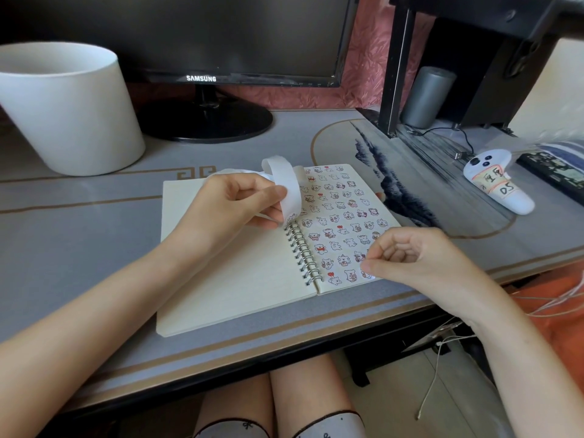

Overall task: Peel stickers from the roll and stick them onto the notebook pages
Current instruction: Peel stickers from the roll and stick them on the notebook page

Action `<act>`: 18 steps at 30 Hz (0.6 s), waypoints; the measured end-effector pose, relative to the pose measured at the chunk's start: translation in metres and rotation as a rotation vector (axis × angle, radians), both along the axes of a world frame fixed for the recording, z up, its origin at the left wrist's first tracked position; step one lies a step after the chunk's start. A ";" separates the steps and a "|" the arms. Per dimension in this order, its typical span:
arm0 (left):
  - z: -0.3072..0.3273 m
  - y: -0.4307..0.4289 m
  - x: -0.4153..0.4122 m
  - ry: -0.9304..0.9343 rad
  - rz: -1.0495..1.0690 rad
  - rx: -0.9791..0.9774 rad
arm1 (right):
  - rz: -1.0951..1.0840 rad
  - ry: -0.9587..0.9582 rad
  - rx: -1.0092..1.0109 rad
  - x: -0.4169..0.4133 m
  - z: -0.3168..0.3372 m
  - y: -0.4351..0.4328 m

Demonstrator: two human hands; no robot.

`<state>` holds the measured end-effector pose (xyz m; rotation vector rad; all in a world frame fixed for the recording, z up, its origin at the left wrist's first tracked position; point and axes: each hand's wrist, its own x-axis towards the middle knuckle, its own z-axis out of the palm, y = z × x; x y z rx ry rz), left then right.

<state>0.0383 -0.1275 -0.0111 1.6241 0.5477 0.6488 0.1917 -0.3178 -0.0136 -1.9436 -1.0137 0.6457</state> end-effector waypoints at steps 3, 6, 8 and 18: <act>0.001 0.000 0.000 -0.004 0.001 0.001 | -0.007 -0.024 0.020 -0.001 -0.002 0.000; 0.001 -0.001 0.000 -0.007 0.002 -0.001 | -0.016 -0.039 0.022 -0.001 -0.003 -0.001; 0.001 -0.001 0.000 -0.007 0.000 -0.001 | -0.014 -0.049 0.027 -0.001 -0.004 -0.001; 0.001 -0.001 0.000 -0.011 -0.004 -0.008 | -0.031 -0.046 0.039 0.002 -0.007 -0.003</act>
